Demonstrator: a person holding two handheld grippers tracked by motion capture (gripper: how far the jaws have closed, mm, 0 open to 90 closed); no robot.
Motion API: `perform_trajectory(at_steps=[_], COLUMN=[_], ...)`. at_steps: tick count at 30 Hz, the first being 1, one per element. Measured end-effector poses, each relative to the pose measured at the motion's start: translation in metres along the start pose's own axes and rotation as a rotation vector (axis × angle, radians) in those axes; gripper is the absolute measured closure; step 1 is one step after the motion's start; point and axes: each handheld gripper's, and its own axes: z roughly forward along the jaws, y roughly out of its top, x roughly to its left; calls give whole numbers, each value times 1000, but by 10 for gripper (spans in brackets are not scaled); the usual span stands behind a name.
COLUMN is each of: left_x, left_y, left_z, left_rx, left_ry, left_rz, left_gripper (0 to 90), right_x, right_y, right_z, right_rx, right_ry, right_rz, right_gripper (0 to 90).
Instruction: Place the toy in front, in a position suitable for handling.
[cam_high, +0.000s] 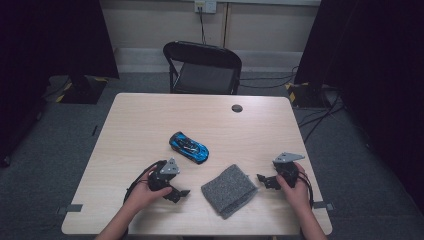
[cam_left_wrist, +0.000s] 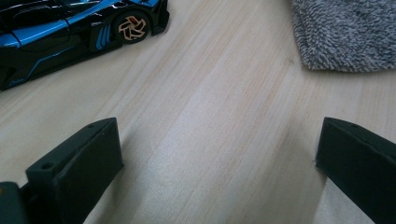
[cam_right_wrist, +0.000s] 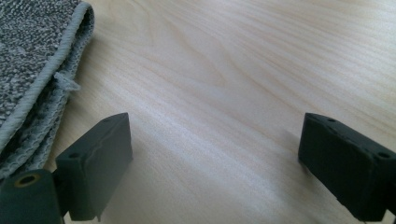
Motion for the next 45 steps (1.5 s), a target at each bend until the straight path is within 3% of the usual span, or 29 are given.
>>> perform_trajectory(at_steps=[12,17,22,26,32,34,38,43,45], left_x=[-3,-5,-9,-12,-28,-35,-45,-55,-58], left_y=[3,9,16,28,52,61,72,77,80], left_z=[0,-2,-2,-4,5,9,20,34,39], left_rx=[18,12,-15,-74,-94,-89,-68,-45,-24], left_ry=[-6,-45,-68,-114,-174,-178,-202,-211,-194], left_rz=[-5,9,6,-28,14,56,77,97,113], left_gripper=[5,187,166,165,168,169,178,190,207], right_x=[0,0,1,1,3,3,4,4,4], right_y=[0,0,0,0,-1,-1,-2,-2,-2], right_z=[0,0,0,0,-1,-1,-2,-2,-2], right_rx=[0,0,0,0,-1,-1,-1,-1,-1], right_ry=[0,0,-7,-11,-22,-29,-34,-37,-37], right_rz=[0,0,6,8,22,27,31,34,34], right_gripper=[92,92,93,93,93,93,93,93,93])
